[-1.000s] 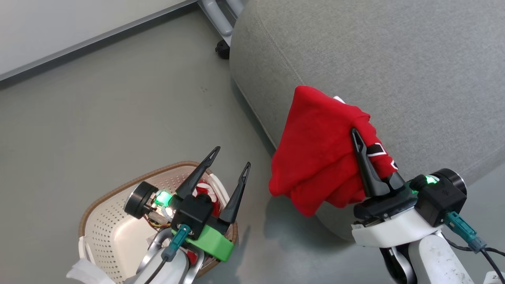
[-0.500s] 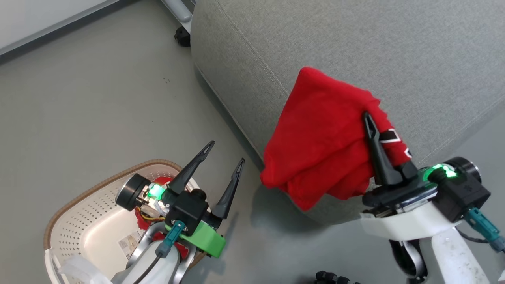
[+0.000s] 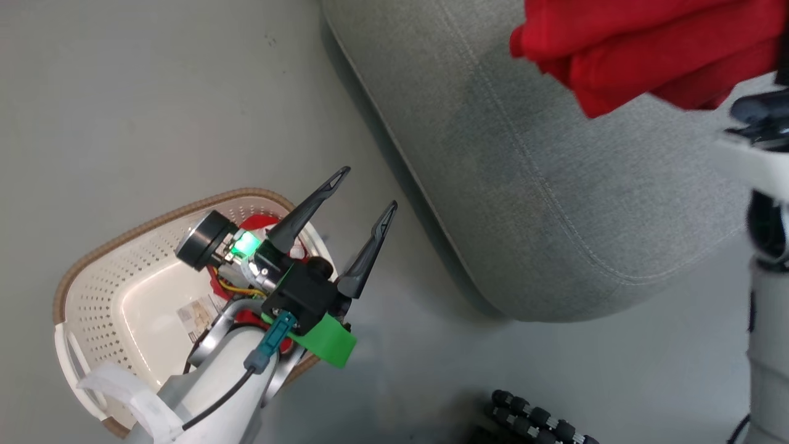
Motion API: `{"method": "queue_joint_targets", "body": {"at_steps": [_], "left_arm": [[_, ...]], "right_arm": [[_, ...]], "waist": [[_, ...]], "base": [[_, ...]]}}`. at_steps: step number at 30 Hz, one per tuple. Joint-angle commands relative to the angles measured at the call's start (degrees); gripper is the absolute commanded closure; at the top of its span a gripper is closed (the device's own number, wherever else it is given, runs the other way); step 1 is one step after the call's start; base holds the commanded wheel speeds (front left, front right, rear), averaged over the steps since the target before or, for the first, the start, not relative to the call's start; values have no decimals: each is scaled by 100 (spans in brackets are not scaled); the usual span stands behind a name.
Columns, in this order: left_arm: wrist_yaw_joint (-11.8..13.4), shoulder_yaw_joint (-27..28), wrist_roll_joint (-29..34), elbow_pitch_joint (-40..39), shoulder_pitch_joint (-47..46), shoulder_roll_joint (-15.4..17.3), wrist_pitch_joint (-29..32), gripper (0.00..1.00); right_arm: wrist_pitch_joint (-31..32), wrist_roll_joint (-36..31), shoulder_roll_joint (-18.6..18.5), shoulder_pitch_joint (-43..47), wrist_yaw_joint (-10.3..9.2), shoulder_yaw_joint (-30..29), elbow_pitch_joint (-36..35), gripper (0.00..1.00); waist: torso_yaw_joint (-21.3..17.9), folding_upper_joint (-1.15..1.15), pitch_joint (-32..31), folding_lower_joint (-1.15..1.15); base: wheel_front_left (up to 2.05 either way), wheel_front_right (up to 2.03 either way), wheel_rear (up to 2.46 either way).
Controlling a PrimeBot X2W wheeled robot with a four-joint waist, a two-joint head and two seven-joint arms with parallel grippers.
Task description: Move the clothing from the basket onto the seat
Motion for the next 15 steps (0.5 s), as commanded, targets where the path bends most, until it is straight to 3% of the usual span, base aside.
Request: {"method": "queue_joint_targets", "body": {"at_steps": [1, 9, 15], "left_arm": [[-28, 3, 30, -52, -184, 65, -21, 0], [-44, -46, 125, -234, -500, 151, -21, 0], [-53, -85, 91, -191, -554, 207, -20, 0]], "right_arm": [[-12, 31, -173, -300, -8, -173, 100, 100], [-12, -59, -1169, -1304, -8, -961, 781, 100], [-12, -211, -1387, -1462, -8, -1276, 1669, 100]], "waist": [[554, 0, 689, -1], [939, 0, 1344, -1], [1023, 0, 1532, -1]], "base": [[0, 0, 0], [0, 0, 0], [0, 0, 0]]}}
